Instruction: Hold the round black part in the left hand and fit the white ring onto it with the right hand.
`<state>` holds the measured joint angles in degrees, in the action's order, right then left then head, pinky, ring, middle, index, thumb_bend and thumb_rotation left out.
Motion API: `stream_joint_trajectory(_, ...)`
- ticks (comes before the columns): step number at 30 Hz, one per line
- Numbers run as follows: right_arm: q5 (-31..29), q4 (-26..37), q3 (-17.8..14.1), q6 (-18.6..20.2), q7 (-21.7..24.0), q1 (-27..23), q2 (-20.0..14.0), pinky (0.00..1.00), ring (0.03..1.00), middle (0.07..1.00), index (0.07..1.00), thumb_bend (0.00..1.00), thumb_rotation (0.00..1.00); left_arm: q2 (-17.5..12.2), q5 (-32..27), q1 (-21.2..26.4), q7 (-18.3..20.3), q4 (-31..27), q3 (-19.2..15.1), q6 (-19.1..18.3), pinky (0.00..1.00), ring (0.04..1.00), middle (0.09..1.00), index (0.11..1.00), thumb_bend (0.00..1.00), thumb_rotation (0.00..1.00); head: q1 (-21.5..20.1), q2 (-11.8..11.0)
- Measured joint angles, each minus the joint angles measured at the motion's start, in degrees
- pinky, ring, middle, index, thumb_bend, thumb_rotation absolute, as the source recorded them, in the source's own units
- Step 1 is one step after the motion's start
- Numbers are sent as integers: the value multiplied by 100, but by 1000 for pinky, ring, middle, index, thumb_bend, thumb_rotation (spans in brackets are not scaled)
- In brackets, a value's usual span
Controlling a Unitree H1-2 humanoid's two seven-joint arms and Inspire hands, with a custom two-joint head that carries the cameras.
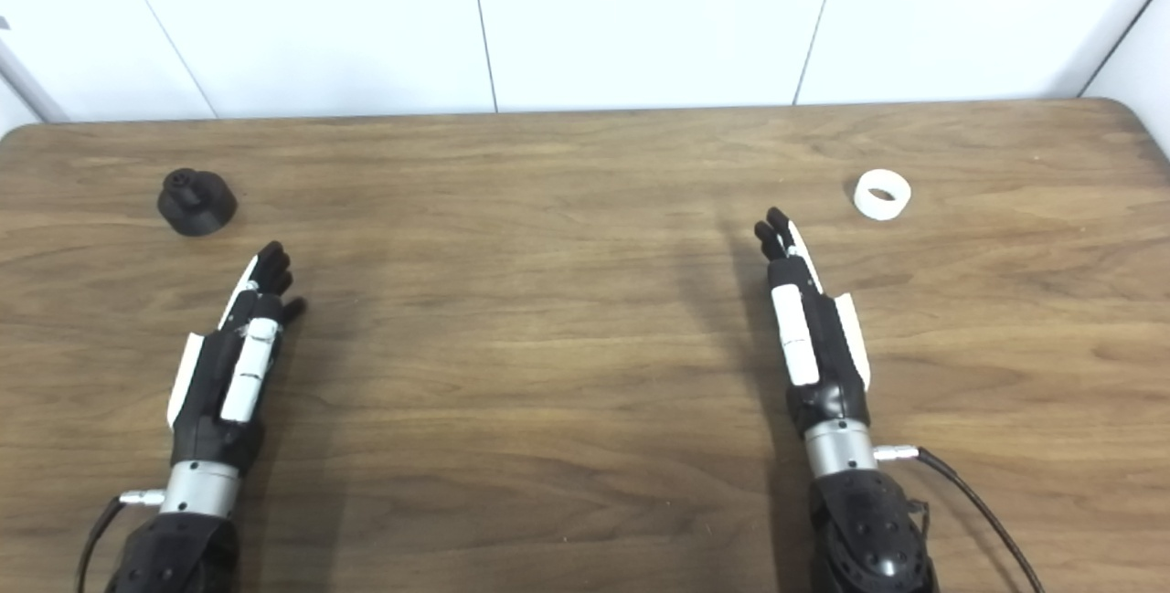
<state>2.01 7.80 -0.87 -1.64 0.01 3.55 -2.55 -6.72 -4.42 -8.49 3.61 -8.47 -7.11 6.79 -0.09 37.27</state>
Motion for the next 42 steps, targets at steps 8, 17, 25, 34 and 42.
stream_joint_trajectory(8,-89,-1,-16,-1,-4,0,-3,973,950,933,956,537,1000,89,-53,121,-78,169,-88,575,1000,957,950,939,615,819,44,-44)
stream_joint_trajectory(17,-91,0,-48,0,-11,-1,-18,977,963,937,961,554,1000,101,-93,137,-81,194,-100,750,1000,963,954,945,562,842,88,-106)
stream_joint_trajectory(25,-163,-1,-103,-2,-5,6,-55,963,958,936,958,545,1000,119,-65,122,-96,186,-89,745,1000,968,961,953,558,825,351,-360)
stream_joint_trajectory(34,-355,-57,-188,-186,38,11,-182,980,959,934,959,554,1000,120,83,85,-98,164,9,663,1000,976,973,974,547,818,808,-738)
stream_joint_trajectory(42,-569,-270,-255,-728,208,-55,-343,983,959,934,956,561,1000,169,436,53,-122,163,118,666,1000,984,978,987,474,828,1343,-1098)
